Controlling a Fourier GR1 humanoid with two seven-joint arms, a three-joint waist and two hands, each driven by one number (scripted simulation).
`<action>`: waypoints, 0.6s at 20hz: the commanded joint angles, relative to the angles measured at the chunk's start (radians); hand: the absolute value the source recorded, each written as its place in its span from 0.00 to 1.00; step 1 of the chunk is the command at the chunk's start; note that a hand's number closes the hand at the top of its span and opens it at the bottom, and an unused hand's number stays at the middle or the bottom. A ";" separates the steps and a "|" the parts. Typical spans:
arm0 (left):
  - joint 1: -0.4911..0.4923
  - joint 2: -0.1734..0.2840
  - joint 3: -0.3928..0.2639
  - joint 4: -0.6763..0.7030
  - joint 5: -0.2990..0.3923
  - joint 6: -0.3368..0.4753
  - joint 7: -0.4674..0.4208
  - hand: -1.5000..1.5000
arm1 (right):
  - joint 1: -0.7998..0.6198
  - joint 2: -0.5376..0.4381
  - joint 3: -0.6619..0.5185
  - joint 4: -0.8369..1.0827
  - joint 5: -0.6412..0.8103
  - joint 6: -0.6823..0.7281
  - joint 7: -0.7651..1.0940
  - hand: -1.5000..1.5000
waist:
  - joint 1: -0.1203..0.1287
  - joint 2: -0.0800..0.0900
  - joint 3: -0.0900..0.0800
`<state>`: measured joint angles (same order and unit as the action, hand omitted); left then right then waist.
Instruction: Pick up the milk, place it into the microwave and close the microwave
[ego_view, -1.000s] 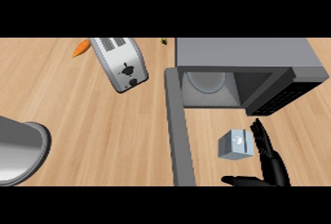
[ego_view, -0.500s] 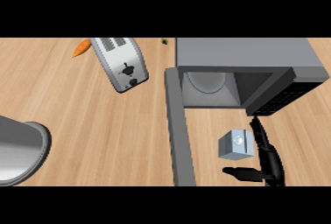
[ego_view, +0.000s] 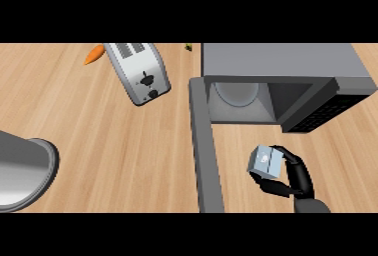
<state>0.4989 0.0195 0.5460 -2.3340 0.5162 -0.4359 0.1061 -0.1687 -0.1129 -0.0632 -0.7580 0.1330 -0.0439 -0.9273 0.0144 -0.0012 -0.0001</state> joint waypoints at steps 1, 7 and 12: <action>-0.008 0.001 0.006 -0.113 0.052 0.035 0.059 0.00 | -0.012 0.031 0.004 0.042 0.039 -0.085 -0.131 1.00 | -0.003 0.001 0.001; -0.047 0.005 0.051 -0.045 0.040 0.005 0.038 0.00 | -0.026 0.031 -0.007 0.013 -0.014 0.009 -0.100 1.00 | -0.009 0.000 0.000; 0.000 -0.017 0.042 -0.054 0.070 -0.041 0.026 0.00 | -0.255 -0.114 -0.127 0.263 -0.062 0.087 -0.123 1.00 | 0.012 0.004 0.002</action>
<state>0.4580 0.0385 0.5948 -2.3240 0.5434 -0.4430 0.1448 -0.3259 -0.1587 -0.1425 -0.5904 0.0930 -0.0159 -1.0155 0.0165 0.0008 0.0005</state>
